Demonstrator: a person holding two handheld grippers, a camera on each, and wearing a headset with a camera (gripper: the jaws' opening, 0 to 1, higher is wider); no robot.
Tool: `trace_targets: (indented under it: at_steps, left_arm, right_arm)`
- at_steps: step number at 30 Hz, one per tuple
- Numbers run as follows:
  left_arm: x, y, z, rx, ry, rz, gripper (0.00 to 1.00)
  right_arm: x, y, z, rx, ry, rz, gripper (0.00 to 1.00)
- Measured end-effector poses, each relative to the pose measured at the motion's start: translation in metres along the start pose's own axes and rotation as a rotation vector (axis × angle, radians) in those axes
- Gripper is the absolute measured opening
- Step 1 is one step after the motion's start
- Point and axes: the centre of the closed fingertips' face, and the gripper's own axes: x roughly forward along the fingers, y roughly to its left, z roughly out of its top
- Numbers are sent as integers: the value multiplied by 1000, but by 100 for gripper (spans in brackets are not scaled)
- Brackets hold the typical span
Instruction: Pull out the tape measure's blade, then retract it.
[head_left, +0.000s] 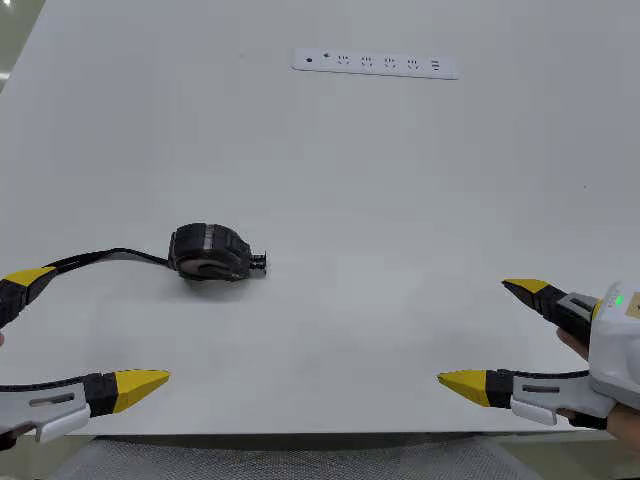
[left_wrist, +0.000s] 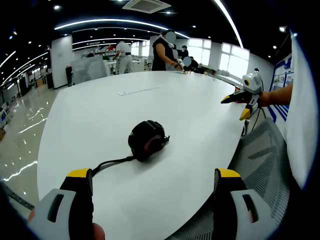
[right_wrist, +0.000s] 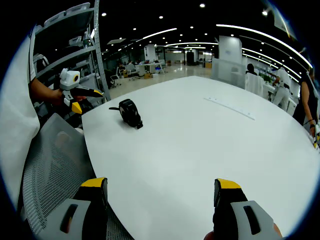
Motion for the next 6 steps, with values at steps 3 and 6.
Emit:
trace_targets:
  at_steps: [3,6]
  left_arm:
    - [0,0,-1,6,6,-2,99]
    - [0,0,-1,-12,2,-6,99]
  right_arm:
    - [-1,1,2,-4,-2,-1,88]
    - [-1,0,1,-4,2,-3,88]
